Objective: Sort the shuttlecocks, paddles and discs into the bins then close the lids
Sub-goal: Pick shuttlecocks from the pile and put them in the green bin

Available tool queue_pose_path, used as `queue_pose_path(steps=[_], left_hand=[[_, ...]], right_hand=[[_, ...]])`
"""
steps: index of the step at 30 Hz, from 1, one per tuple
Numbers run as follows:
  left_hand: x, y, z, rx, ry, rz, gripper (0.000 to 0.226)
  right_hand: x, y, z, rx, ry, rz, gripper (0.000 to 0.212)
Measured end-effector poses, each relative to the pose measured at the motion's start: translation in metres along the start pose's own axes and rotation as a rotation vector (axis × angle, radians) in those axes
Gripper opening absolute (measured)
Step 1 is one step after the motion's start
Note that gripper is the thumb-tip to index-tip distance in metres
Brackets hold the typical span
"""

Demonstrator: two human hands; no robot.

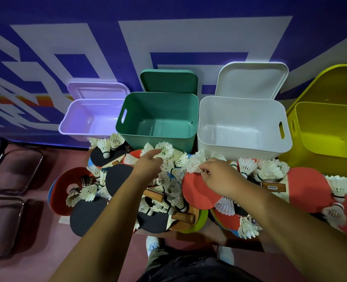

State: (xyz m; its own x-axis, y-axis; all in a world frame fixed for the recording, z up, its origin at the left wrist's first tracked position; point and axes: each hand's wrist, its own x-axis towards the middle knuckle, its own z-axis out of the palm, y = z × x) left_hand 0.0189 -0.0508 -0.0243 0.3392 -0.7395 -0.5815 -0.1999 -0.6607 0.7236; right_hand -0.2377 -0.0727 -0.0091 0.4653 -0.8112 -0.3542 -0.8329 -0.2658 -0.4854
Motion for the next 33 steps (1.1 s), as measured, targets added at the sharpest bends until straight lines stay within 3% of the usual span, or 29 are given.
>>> queue_pose_path(steps=[13,23,33], left_hand=[[0.002,0.006,0.003,0.226,0.023,0.103,0.051],[0.014,-0.006,-0.004,0.316,-0.047,0.106,0.047],[0.005,-0.007,-0.001,-0.002,-0.183,0.069,0.048]], right_hand=[[0.033,-0.05,-0.064,0.393,0.312,0.007,0.035],[0.051,-0.04,-0.044,0.399,0.193,0.136,0.037],[0.028,-0.032,-0.033,0.47,0.289,0.142,0.025]])
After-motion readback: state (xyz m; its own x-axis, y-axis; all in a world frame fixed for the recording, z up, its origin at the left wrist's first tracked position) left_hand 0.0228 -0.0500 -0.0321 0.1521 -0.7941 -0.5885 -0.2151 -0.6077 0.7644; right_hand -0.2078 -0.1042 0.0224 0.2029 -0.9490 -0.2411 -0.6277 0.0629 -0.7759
